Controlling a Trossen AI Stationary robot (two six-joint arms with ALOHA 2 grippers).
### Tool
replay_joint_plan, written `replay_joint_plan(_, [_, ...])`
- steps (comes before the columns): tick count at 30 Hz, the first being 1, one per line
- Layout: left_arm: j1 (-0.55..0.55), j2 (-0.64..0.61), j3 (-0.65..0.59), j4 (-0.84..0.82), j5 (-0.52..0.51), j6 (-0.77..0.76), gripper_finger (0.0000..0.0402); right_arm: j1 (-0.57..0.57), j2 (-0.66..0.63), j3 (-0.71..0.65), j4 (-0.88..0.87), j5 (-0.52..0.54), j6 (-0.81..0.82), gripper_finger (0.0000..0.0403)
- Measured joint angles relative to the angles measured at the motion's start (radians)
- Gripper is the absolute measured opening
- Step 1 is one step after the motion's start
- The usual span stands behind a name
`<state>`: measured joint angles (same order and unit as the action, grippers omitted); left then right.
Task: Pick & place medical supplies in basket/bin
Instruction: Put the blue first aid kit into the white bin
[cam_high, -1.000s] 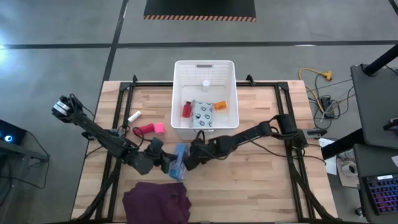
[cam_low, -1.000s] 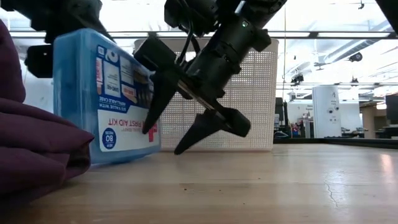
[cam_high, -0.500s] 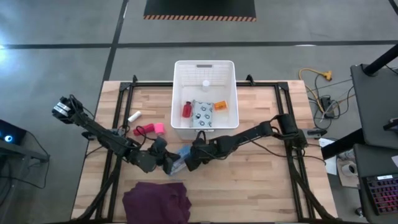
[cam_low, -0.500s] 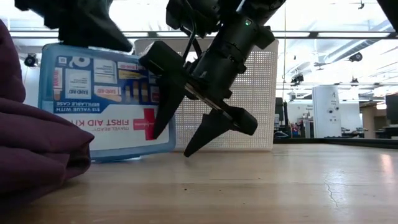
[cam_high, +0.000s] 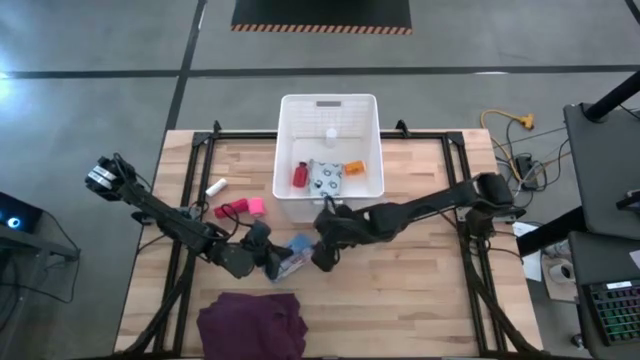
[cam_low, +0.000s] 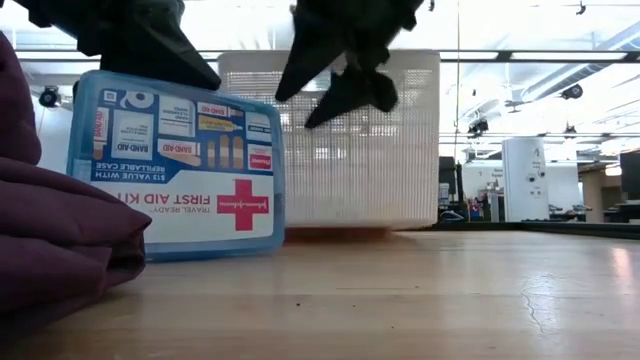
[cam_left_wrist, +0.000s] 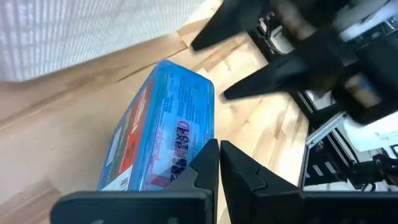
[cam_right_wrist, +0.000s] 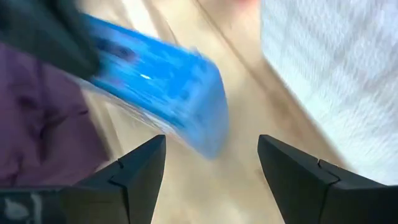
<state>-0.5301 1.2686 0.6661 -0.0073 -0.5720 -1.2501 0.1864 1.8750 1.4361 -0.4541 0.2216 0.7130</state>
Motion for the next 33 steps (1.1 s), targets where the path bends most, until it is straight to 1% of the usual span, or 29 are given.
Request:
replay_joint_plan(3, [0.001,0.0,-0.004,0.013,0.005,0.015,0.0001,-0.005,-0.025,0.0,0.013,-0.003,-0.198,0.0247])
replay_joint_plan(5, [0.001,0.001,-0.005,0.014,0.005,0.019,0.0001,-0.008,-0.024,0.0,0.02,-0.034,-0.32,0.0246])
replay_joint_plan(8, [0.001,0.001,-0.006,0.017,0.015,0.02,0.0001,-0.008,-0.013,0.013,0.003,-0.063,-0.427,0.0247])
replay_joint_plan(13, [0.001,0.001,-0.007,0.016,0.021,0.022,0.0001,-0.006,0.004,0.054,-0.012,-0.066,-0.492,0.0247])
replay_joint_plan(17, [0.001,0.012,-0.009,0.016,0.06,0.048,0.0001,0.004,0.026,0.077,-0.013,-0.065,-0.517,0.0247])
replay_joint_plan(20, [0.001,0.027,-0.01,0.022,0.083,0.049,0.0001,0.013,0.053,0.1,-0.004,-0.065,-0.582,0.0247])
replay_joint_plan(25, [0.0,0.046,-0.01,0.061,0.111,0.049,0.0001,0.02,0.112,0.182,-0.027,-0.061,-0.645,0.0247])
replay_joint_plan(30, [-0.002,0.045,-0.011,0.06,0.128,0.07,0.0001,0.023,0.165,0.291,-0.104,-0.062,-0.739,0.0247])
replay_joint_plan(33, [-0.007,0.045,-0.013,0.06,0.128,0.072,0.0001,0.024,0.187,0.361,-0.195,-0.065,-0.779,0.0247])
